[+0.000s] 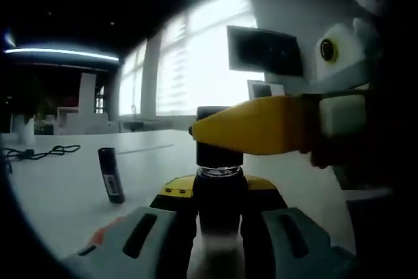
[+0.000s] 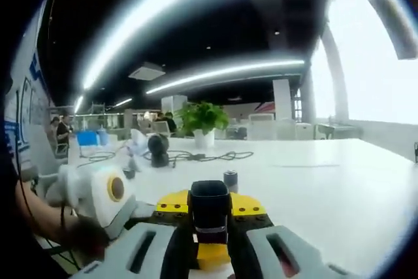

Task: Pick up cosmetic bottle twist off cap place on table pick up cap screw tight cap place on table

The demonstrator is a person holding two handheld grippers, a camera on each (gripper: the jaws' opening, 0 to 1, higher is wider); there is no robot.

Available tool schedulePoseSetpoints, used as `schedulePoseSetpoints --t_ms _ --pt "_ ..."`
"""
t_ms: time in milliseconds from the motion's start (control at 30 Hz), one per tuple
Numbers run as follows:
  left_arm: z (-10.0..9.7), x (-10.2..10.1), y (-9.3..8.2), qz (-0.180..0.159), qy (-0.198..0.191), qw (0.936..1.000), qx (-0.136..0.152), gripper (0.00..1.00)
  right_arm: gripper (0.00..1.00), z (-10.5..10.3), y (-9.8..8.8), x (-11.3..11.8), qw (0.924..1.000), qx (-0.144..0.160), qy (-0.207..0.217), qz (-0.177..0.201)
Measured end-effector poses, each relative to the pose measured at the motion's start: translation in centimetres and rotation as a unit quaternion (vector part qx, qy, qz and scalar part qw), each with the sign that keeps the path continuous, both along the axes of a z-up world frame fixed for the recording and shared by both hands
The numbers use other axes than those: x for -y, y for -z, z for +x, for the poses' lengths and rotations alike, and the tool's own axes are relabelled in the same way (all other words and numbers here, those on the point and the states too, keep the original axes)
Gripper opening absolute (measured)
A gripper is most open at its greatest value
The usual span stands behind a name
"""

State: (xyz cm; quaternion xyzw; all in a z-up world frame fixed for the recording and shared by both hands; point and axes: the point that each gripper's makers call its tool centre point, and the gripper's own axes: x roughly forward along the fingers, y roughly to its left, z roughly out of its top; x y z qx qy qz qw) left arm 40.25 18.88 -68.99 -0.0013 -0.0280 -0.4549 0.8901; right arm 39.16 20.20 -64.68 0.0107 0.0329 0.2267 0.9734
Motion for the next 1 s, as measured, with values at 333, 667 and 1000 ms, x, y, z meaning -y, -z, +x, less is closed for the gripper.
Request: schedulePoseSetpoints --t_ms 333,667,1000 --pt "0.0 0.0 0.0 -0.003 0.001 1.0000 -0.003 0.15 0.15 0.2 0.2 0.0 0.9993 -0.008 -0.034 0.013" --pt "0.0 0.0 0.0 -0.005 0.007 1.0000 -0.004 0.15 0.34 -0.3 -0.6 -0.6 0.9930 0.008 -0.114 0.032" --pt "0.0 0.1 0.0 -0.004 0.023 0.9997 -0.011 0.15 0.36 -0.2 -1.2 0.7 0.9883 0.019 -0.147 0.035"
